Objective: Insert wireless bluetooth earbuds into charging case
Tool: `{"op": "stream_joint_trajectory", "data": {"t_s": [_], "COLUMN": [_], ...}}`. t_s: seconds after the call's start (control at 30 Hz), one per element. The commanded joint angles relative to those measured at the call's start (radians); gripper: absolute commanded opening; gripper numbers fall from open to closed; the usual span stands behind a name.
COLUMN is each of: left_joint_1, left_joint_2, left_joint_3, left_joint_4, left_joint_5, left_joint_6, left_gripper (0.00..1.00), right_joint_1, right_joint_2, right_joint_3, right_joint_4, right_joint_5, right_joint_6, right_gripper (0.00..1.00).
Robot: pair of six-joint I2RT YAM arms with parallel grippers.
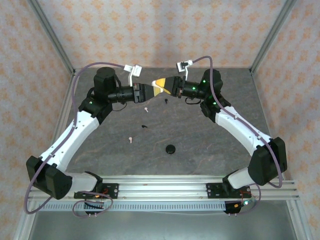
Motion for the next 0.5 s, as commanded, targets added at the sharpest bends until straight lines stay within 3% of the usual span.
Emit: {"op": "stream_joint_trajectory", "data": {"t_s": [0.0,0.2,0.37,0.47], "left_joint_1": [0.016,0.015,0.011,0.0], "left_joint_2": [0.009,0.012,0.007,-0.002], "left_joint_3": [-0.005,-0.013,0.004,0.024], "left_joint_4": [0.087,0.098,0.002,-0.1], "left_joint_5": [0.013,0.006,-0.039,-0.071], "left_joint_6": [-0.053,-0.067,-0.009,0.085], "left_gripper": [0.34,0.23,0.0,0.0], "right_joint_1": [0.008,0.01,0.012,0.012], "right_joint_2": [-0.042,-0.038,-0.036,-0.042], "right_joint_3": [0.003,0.003,0.003,0.013], "right_joint_4": [0.026,0.028,0.01,-0.041], "right_joint_5": [-0.009,-0.018,-0.028,-0.024], "right_joint_6": [-0.024,-0.026,-0.042,-0.085], "right_gripper": [0.05,0.05,0.06,0.07]}}
